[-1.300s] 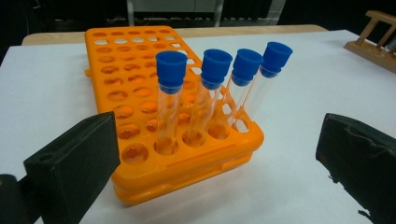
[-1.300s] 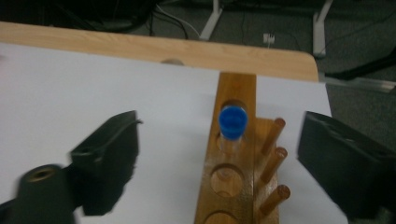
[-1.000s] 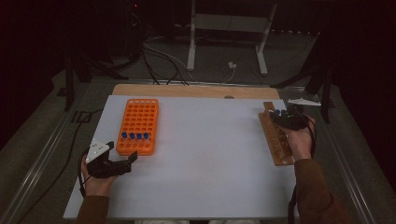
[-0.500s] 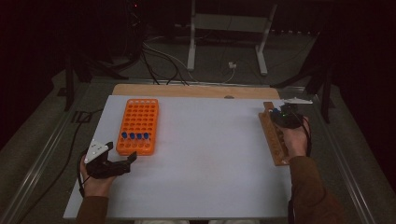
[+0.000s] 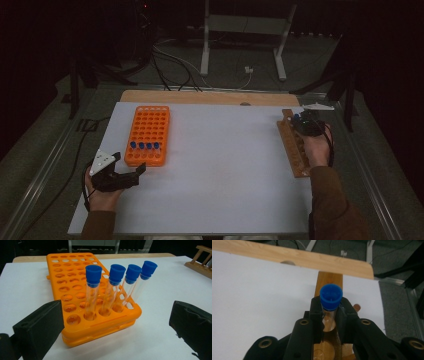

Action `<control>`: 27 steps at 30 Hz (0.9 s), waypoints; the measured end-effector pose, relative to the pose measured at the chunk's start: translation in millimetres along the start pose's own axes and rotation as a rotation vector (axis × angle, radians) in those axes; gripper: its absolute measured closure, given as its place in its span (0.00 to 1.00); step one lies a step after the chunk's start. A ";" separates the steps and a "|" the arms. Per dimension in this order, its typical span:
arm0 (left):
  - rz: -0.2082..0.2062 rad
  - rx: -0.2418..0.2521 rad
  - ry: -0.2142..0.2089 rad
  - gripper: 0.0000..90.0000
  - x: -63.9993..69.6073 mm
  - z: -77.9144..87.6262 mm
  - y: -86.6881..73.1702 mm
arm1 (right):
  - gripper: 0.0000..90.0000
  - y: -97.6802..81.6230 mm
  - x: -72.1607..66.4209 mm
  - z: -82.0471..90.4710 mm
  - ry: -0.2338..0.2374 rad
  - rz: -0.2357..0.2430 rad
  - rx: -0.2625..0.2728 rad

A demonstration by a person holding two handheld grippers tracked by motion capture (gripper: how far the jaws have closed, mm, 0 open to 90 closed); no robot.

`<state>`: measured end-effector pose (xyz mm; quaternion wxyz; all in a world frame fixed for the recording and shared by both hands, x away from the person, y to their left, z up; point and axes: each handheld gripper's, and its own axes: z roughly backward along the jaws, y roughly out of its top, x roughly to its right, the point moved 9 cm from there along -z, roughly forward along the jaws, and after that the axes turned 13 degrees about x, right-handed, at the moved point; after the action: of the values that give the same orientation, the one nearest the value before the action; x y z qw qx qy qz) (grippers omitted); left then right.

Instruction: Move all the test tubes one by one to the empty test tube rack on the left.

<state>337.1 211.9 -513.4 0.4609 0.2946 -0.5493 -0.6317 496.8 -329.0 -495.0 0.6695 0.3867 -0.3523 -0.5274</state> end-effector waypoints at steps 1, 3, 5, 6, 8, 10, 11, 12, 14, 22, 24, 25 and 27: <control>0.000 0.000 0.000 0.01 0.0 0.0 0.0 | 0.86 1.9 0.2 2.0 0.001 0.000 0.010; 0.001 0.000 -0.001 0.01 0.5 -0.2 0.1 | 0.86 6.2 0.7 6.8 0.006 -0.004 0.030; 0.000 0.001 -0.001 0.01 1.1 -0.3 0.5 | 0.86 10.9 0.7 12.2 0.013 -0.005 0.051; 0.000 0.001 -0.002 0.01 1.2 -0.4 0.5 | 0.86 13.0 0.7 14.9 0.015 0.000 0.060; -0.001 0.000 -0.002 0.01 1.4 -0.5 0.4 | 0.86 17.3 0.4 20.4 0.022 0.004 0.078; -0.001 0.001 -0.003 0.01 1.6 -0.6 0.5 | 0.86 22.0 0.4 25.8 0.025 0.012 0.095; -0.001 0.001 -0.003 0.01 1.6 -0.5 0.6 | 0.86 24.7 0.4 28.4 0.028 0.019 0.105; 0.000 0.001 -0.002 0.01 1.7 -0.5 0.7 | 0.86 27.6 0.1 31.4 0.032 0.021 0.115; -0.001 0.001 -0.001 0.01 1.6 -0.6 0.6 | 0.86 33.5 -0.2 37.3 0.036 0.029 0.136; 0.001 0.004 0.002 0.01 2.7 -1.4 1.6 | 0.86 51.3 -12.3 58.1 0.077 0.072 0.196; -0.004 0.003 0.005 0.01 3.0 -1.4 1.7 | 0.86 53.7 -20.3 62.2 0.108 0.071 0.209; -0.006 0.003 0.005 0.01 3.2 -1.4 1.9 | 0.86 54.6 -25.4 64.1 0.126 0.069 0.216; -0.012 0.003 0.006 0.01 4.2 -1.8 2.6 | 0.86 56.3 -36.7 67.8 0.169 0.064 0.230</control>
<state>337.6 207.5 -510.8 0.4582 0.3005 -0.5472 -0.6327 454.5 -294.9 -416.5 0.6646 0.4924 -0.3648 -0.4275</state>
